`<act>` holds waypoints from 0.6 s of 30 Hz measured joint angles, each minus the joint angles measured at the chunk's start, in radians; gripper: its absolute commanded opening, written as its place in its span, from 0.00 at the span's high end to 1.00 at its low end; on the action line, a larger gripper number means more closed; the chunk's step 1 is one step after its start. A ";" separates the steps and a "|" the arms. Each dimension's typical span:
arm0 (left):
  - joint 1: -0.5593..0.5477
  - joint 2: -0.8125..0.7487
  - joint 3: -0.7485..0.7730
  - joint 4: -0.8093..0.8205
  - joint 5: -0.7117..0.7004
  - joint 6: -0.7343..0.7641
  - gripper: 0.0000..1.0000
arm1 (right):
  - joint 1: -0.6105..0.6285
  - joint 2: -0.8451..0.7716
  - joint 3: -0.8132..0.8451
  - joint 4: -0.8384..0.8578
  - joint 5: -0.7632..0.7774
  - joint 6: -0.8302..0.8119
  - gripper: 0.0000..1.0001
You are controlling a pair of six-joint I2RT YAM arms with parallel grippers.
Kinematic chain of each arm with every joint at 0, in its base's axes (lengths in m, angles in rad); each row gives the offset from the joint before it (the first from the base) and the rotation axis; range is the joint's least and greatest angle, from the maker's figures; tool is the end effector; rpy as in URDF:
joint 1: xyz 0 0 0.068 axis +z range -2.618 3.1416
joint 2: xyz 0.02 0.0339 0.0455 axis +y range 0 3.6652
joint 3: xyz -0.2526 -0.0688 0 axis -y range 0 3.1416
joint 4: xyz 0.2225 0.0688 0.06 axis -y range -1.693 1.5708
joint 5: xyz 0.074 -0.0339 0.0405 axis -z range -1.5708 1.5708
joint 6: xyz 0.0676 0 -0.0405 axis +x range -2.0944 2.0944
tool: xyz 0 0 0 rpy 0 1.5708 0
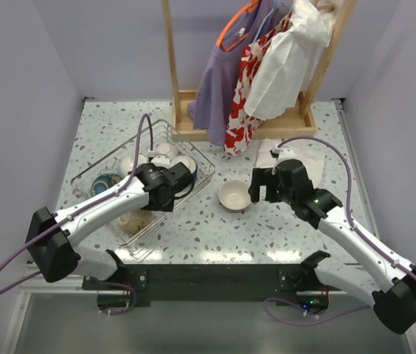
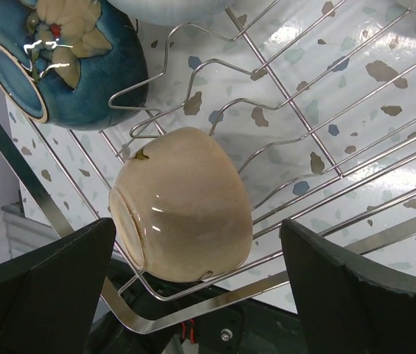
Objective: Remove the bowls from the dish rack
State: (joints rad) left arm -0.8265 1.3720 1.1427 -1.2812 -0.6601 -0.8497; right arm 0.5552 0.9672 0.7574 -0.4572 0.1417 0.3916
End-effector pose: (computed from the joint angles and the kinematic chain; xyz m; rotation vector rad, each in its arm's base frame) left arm 0.1715 -0.1250 0.2418 -0.0562 2.5610 0.5295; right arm 0.1898 0.1065 0.2466 -0.1067 2.2514 0.3562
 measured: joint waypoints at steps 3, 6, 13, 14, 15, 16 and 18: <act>-0.001 0.014 0.006 -0.012 -0.017 -0.027 0.00 | 0.000 -0.013 0.000 0.000 -0.011 -0.016 0.01; -0.001 0.044 0.014 -0.019 -0.035 -0.049 0.00 | 0.000 -0.027 0.000 0.000 -0.031 -0.031 0.01; 0.000 0.097 0.015 -0.020 -0.052 -0.078 0.00 | 0.000 -0.041 0.000 0.004 -0.070 -0.053 0.01; 0.002 0.102 0.015 -0.020 -0.052 -0.079 0.00 | 0.000 -0.041 0.000 0.007 -0.079 -0.053 0.01; 0.002 0.106 0.015 -0.020 -0.052 -0.078 0.00 | 0.000 -0.041 0.000 0.010 -0.083 -0.053 0.01; 0.002 0.107 0.014 -0.019 -0.052 -0.078 0.00 | 0.000 -0.041 -0.001 0.011 -0.085 -0.053 0.01; 0.003 0.107 0.006 -0.020 -0.051 -0.074 0.00 | 0.000 -0.041 -0.004 0.018 -0.090 -0.053 0.01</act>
State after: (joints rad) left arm -0.8238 1.4792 1.1492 -1.3014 -0.7116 -0.9237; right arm 0.5552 0.9264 0.7532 -0.4393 0.0521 0.3389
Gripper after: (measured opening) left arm 0.997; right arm 0.986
